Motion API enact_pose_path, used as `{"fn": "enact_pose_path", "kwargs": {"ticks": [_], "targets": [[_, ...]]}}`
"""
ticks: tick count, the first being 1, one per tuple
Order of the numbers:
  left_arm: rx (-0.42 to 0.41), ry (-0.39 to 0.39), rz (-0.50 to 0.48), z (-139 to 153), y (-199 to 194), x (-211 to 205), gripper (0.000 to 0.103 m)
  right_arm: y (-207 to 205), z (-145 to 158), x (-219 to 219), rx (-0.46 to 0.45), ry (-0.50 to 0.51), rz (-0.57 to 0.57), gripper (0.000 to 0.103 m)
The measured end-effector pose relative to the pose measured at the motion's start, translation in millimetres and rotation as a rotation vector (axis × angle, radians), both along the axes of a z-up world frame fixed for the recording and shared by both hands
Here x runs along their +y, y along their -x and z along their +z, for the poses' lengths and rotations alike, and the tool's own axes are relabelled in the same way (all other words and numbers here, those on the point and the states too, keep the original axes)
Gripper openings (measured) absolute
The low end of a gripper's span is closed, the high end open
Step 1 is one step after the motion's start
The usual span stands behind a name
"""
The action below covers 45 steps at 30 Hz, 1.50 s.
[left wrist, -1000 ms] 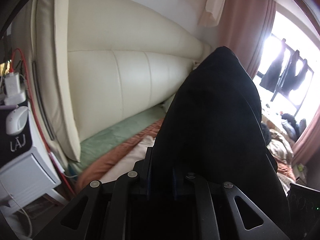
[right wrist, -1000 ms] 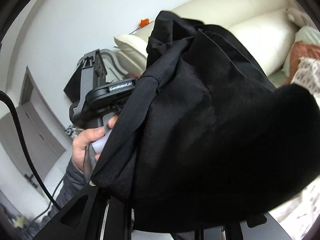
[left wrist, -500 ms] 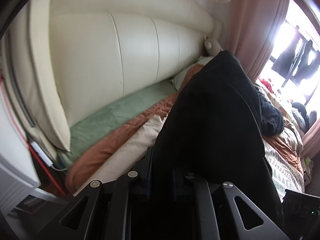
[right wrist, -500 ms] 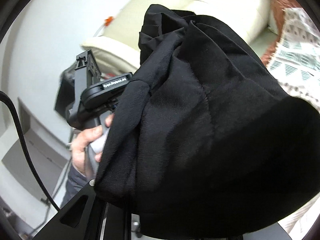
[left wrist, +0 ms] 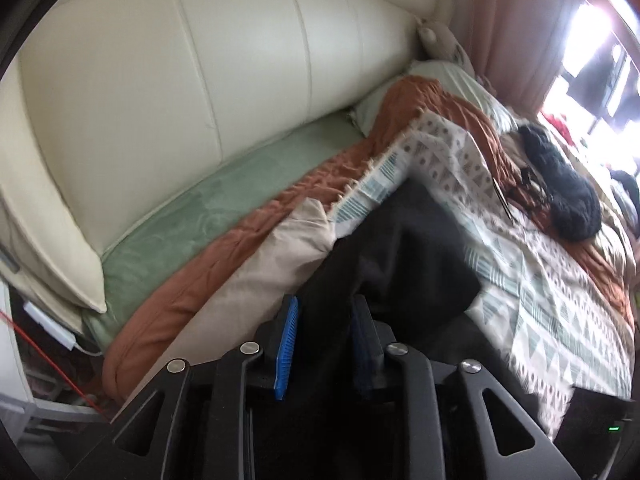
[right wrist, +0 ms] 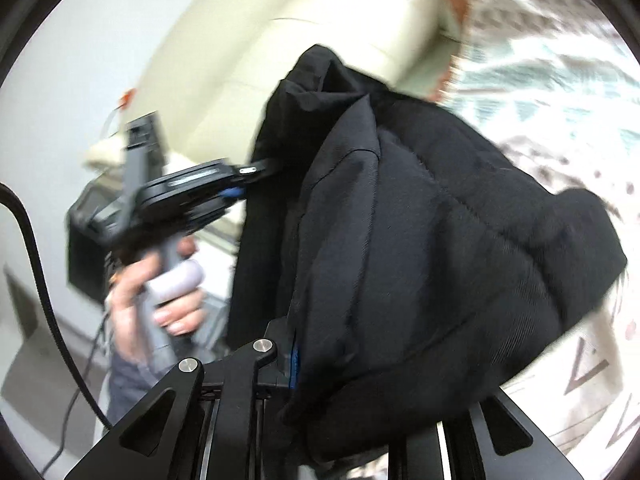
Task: Fold large clothes
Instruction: 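Lower the folded jacket onto the bed corner by the headboard with both tools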
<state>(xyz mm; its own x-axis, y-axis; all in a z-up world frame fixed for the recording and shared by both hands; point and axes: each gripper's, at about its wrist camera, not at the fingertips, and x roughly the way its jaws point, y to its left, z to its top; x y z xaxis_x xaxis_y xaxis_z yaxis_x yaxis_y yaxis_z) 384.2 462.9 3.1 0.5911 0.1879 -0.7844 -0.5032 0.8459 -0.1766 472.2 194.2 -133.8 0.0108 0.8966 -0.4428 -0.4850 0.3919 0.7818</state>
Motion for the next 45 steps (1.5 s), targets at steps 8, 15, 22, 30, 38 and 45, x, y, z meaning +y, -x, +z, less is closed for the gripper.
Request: {"fn": "enact_pose_path", "kwargs": {"ticks": [8,15,22,30,38,45], "targets": [[-0.057,0.043,0.14,-1.6,103.3,26.2,0.043,-17.4,-55.2,-13.9,0.122,0.024,-0.064,0.02],[-0.118,0.098,0.231,-21.0,200.4,19.3,0.075,-10.3,-36.2,10.6,0.095,0.043,-0.049,0.02],[-0.147,0.179,0.313,-59.2,247.6,6.9,0.075,-5.4,-0.2,43.7,0.05,0.066,-0.022,0.019],[-0.12,0.232,0.347,-89.4,246.4,-0.8,0.075,-31.1,-18.4,52.7,0.039,0.146,-0.035,0.019],[-0.175,0.172,0.336,-68.5,244.8,0.0,0.075,-28.6,-26.7,34.8,0.007,0.227,-0.034,0.038],[-0.151,0.115,0.372,-64.8,228.0,16.7,0.075,-56.3,-14.3,-18.1,-0.036,0.286,-0.213,0.046]]}}
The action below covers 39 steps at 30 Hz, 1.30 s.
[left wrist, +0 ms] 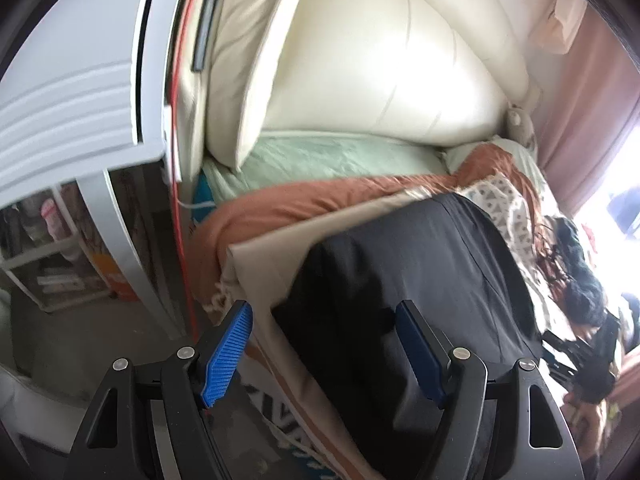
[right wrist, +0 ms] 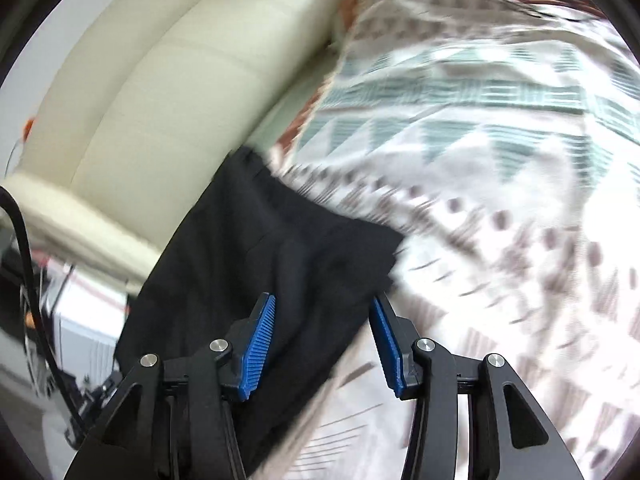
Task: Fold large clothes
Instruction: 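Lower the folded jacket onto the bed corner by the headboard with both tools, then open both tools and release the jacket, pulling them back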
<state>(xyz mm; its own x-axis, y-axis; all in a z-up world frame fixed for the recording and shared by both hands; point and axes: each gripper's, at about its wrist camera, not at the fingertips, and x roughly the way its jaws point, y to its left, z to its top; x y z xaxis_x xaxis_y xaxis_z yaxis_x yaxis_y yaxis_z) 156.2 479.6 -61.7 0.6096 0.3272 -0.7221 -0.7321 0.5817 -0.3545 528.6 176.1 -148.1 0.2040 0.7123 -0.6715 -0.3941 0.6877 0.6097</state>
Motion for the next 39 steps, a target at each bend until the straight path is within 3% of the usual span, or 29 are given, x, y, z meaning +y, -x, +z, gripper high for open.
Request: {"fn": "enact_pose_path", "kwargs": {"ticks": [3,6,8,10,11,15,18,21,28,39], "targets": [[-0.002,-0.034,0.024,3.9,-4.1,8.0,0.075,-2.9,9.7,-9.2,-0.043,0.026,-0.018,0.046],[0.022,-0.063,0.043,4.0,-9.3,15.9,0.075,1.4,19.2,-4.5,-0.045,-0.01,0.033,0.048],[0.015,-0.067,0.052,2.9,-9.2,20.3,0.075,5.4,22.0,2.1,-0.036,-0.052,0.069,0.055],[0.021,-0.067,0.063,-0.1,-9.0,25.1,0.075,9.5,23.0,8.6,-0.044,-0.069,0.093,0.076],[0.027,-0.063,0.072,-3.2,-8.0,27.9,0.075,12.2,20.8,13.8,-0.047,-0.072,0.111,0.078],[0.042,-0.044,0.082,-14.3,-5.6,31.8,0.075,16.0,2.5,25.2,-0.018,-0.039,0.145,0.078],[0.05,-0.03,0.087,-19.2,-4.0,31.7,0.075,12.1,-14.5,21.7,-0.016,0.067,0.093,0.078],[0.062,-0.034,0.093,-18.3,-1.5,28.3,0.075,4.8,-23.9,7.8,0.022,0.075,0.041,0.075],[0.088,-0.071,0.101,-4.1,10.1,6.4,0.075,11.8,8.2,-17.8,-0.033,0.085,0.027,0.073],[-0.009,-0.1,0.016,33.4,29.3,-51.2,0.077,54.3,66.9,-58.1,-0.155,0.061,0.058,0.073]]}}
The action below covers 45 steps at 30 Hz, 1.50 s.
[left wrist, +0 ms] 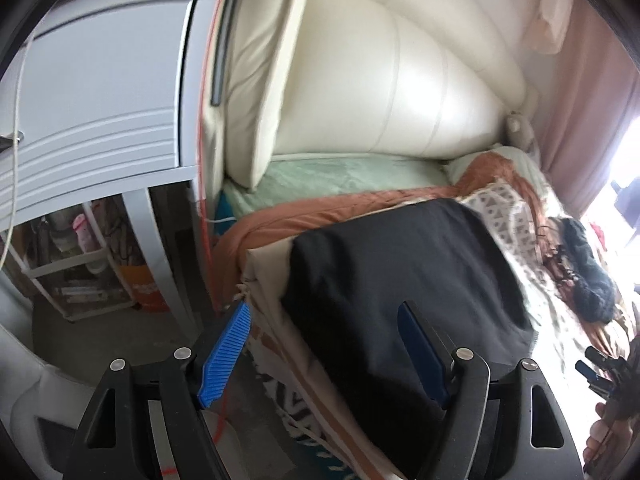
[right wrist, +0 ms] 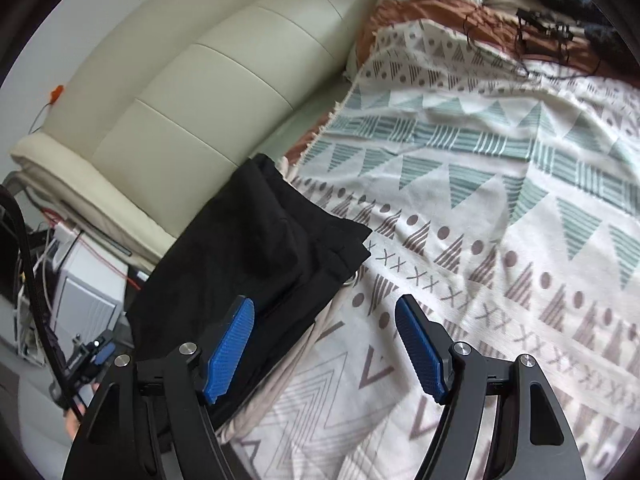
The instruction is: Fold large clothes
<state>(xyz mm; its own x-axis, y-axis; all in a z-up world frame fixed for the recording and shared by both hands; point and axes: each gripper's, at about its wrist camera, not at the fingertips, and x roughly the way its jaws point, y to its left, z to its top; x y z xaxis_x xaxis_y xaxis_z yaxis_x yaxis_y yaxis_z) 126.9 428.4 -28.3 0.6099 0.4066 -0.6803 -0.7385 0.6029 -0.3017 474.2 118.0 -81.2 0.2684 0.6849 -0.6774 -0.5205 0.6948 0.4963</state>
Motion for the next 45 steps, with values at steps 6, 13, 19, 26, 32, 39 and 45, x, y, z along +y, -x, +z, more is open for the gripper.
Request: {"fn": "enact_pose_path", "kwargs": {"ticks": [6,13,19,26,32,39,45], "targets": [[-0.037,-0.083,-0.078,28.5,-3.1,-48.8,0.097,28.6,32.3,-37.3,-0.085,0.013,-0.016,0.087],[-0.081,-0.151,-0.195,60.5,-8.4,-112.2,0.102,61.1,66.0,-90.7,-0.19,0.03,-0.067,0.103],[-0.09,-0.188,-0.281,73.4,-9.2,-162.2,0.102,92.9,82.7,-131.6,-0.277,0.023,-0.089,0.103],[-0.11,-0.233,-0.382,78.1,-0.6,-223.2,0.102,134.4,88.7,-171.8,-0.413,0.077,-0.171,0.103],[-0.12,-0.3,-0.427,79.5,15.0,-263.9,0.102,169.4,81.4,-204.7,-0.436,0.048,-0.221,0.103],[-0.152,-0.378,-0.488,78.8,39.7,-304.2,0.102,219.3,80.0,-230.4,-0.482,0.061,-0.28,0.103],[-0.18,-0.398,-0.556,74.7,63.4,-329.7,0.102,263.0,82.4,-243.9,-0.506,0.088,-0.316,0.103]]}}
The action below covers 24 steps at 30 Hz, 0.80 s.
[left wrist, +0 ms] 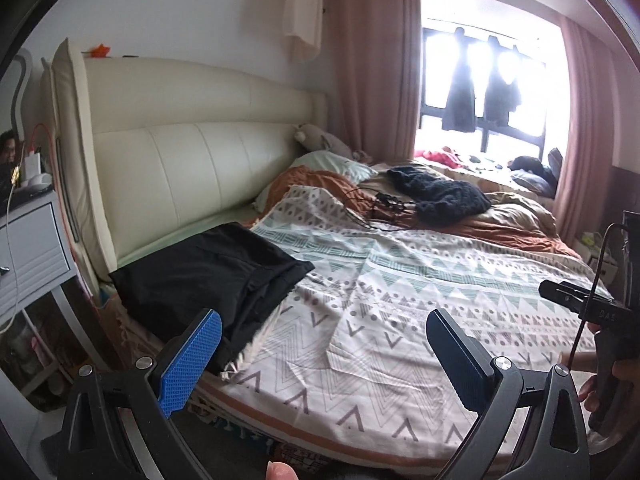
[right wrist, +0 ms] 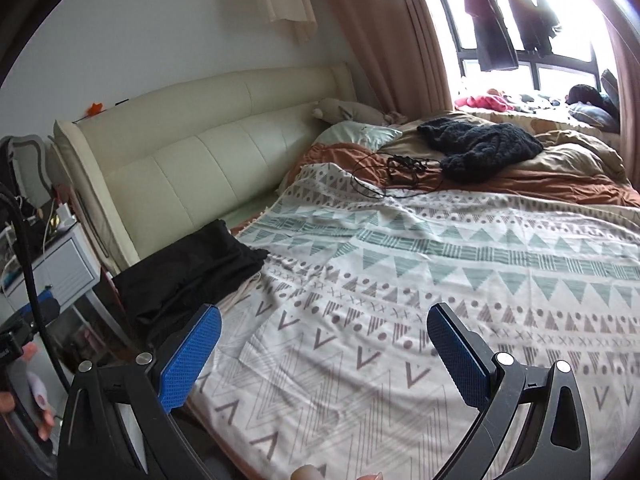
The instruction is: Fold large clothes
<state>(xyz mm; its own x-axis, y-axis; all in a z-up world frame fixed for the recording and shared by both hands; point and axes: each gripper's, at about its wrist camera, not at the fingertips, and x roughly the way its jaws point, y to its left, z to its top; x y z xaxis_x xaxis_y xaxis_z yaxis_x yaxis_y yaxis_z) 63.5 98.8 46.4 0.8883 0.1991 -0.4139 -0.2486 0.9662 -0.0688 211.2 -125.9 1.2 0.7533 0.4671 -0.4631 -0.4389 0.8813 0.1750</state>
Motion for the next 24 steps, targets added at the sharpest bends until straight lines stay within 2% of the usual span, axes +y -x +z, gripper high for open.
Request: {"fn": "enact_pose_path", "kwargs": {"ticks": [5,11,16,24], "targets": [[-0.011,0.007,-0.054,-0.6,24.7,-16.6,0.102,40.2,-5.2,-9.7,-0.008,0.017,-0.026,0.103],[-0.024,-0.034,-0.117,-2.0,60.2,-40.0,0.102,87.1,-6.4,-31.6,0.007,0.0,-0.09,0.103],[-0.037,-0.028,-0.162,-3.9,88.2,-48.8,0.102,130.9,-3.2,-38.2,-0.068,0.049,-0.125,0.103],[-0.062,-0.083,-0.143,0.6,129.8,-53.7,0.102,185.3,-6.0,-51.6,-0.087,0.065,-0.133,0.103]]}}
